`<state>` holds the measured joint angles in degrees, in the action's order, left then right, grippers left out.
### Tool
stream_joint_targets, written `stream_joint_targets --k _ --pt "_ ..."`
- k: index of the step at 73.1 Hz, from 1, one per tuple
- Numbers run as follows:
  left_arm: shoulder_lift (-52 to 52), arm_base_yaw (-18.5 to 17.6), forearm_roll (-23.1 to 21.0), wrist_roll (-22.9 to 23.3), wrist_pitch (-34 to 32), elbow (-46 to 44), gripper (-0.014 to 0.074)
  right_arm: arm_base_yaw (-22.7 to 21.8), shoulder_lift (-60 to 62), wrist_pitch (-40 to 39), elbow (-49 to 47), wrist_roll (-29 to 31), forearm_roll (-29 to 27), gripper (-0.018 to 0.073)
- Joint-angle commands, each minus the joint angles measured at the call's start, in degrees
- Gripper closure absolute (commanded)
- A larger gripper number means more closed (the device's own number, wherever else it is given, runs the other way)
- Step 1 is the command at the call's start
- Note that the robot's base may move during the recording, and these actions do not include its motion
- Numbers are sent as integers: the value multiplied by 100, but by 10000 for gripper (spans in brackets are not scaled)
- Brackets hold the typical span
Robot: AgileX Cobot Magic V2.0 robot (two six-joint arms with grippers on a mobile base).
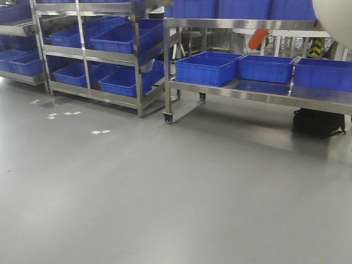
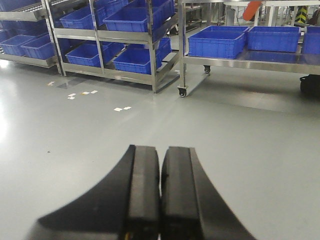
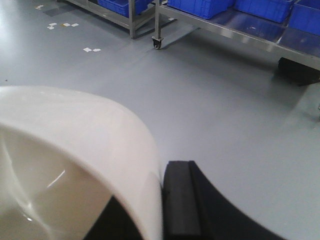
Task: Move white bin to right shelf second layer
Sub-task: 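Drive the base past the blue crate carts carrying the bin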
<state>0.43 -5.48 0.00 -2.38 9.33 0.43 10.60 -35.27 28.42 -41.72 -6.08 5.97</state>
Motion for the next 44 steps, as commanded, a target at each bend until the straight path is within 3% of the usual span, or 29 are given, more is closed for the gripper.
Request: stream_joint_targets --k 1,44 --pt "81 -34 0 18 -490 211 512 -38 -2 -566 -192 -2 62 504" --pt "81 -34 0 18 -490 211 512 -38 -2 -565 -192 -2 62 504"
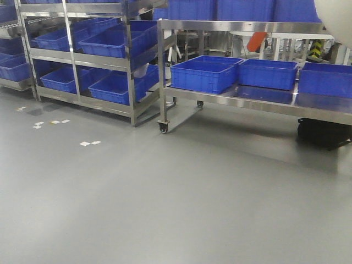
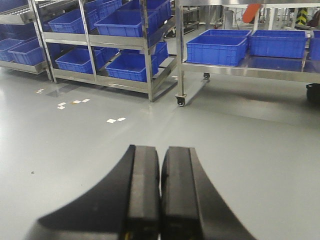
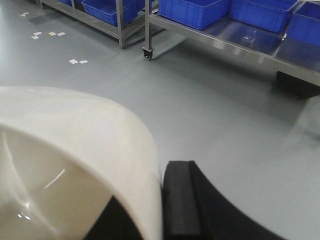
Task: Move white bin to right shelf second layer
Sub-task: 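Drive the base past the blue crate carts carrying the bin, then drive the base along the crate racks toward the windows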
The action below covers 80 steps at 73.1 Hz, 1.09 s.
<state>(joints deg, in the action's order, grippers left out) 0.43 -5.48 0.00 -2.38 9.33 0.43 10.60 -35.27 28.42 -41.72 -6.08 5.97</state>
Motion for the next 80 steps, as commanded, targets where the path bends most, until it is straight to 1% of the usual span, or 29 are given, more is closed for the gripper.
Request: stream_joint_targets --k 1,80 --pt "81 -34 0 18 -490 211 512 -38 -2 -565 -192 -2 62 504" --pt "81 -34 0 18 -490 211 512 -38 -2 -565 -192 -2 62 504"
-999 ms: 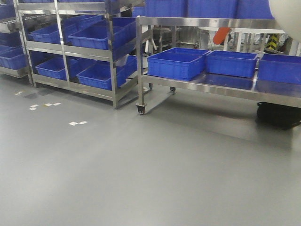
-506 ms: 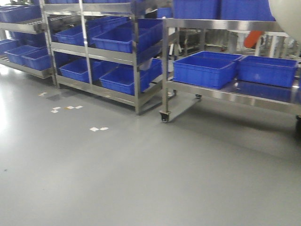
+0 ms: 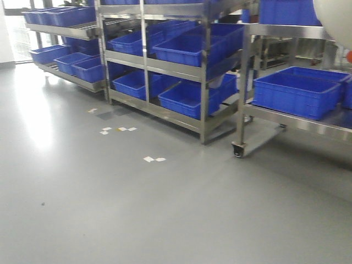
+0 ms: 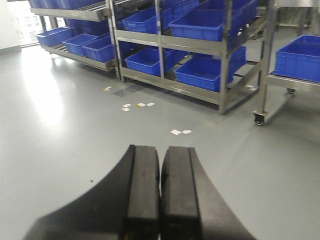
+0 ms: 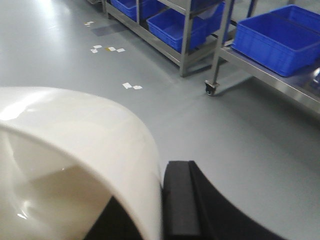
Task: Move white bin to right shelf second layer
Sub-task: 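Drive the base along the crate racks toward the windows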
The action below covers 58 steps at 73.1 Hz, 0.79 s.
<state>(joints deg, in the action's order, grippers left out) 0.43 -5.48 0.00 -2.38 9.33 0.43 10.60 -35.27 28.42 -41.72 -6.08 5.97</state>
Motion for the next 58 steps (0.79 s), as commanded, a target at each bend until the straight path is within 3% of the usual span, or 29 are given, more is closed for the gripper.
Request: stream_joint_targets --k 1,58 --pt "81 -34 0 18 -490 211 512 -38 -2 -565 -192 -2 62 504" --pt "81 -34 0 18 -490 211 512 -38 -2 -565 -192 -2 62 504"
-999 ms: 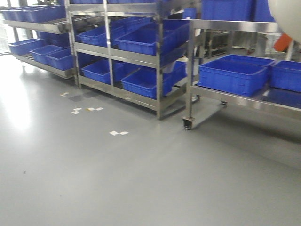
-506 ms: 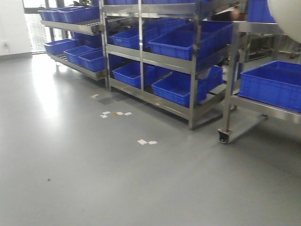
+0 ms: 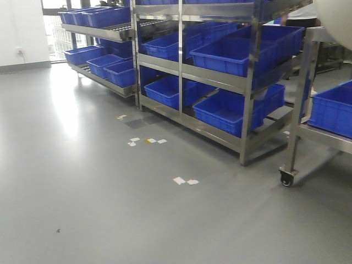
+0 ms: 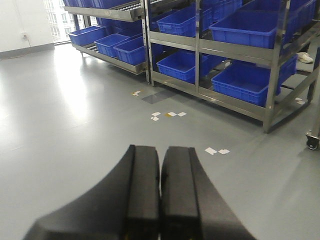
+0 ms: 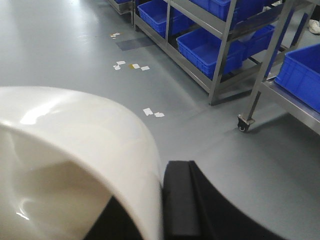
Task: Move white bin to right shelf second layer
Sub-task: 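Drive the base along the crate racks toward the windows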
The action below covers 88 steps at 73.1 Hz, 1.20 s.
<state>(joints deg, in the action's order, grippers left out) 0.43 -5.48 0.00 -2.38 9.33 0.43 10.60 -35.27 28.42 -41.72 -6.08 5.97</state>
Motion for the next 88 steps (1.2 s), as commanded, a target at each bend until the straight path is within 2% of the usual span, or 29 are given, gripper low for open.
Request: stream_joint_targets --k 1,88 --pt "81 -34 0 18 -490 211 512 -38 -2 -565 -192 -2 62 504" --pt "81 -34 0 18 -490 211 512 -38 -2 -565 -192 -2 62 504"
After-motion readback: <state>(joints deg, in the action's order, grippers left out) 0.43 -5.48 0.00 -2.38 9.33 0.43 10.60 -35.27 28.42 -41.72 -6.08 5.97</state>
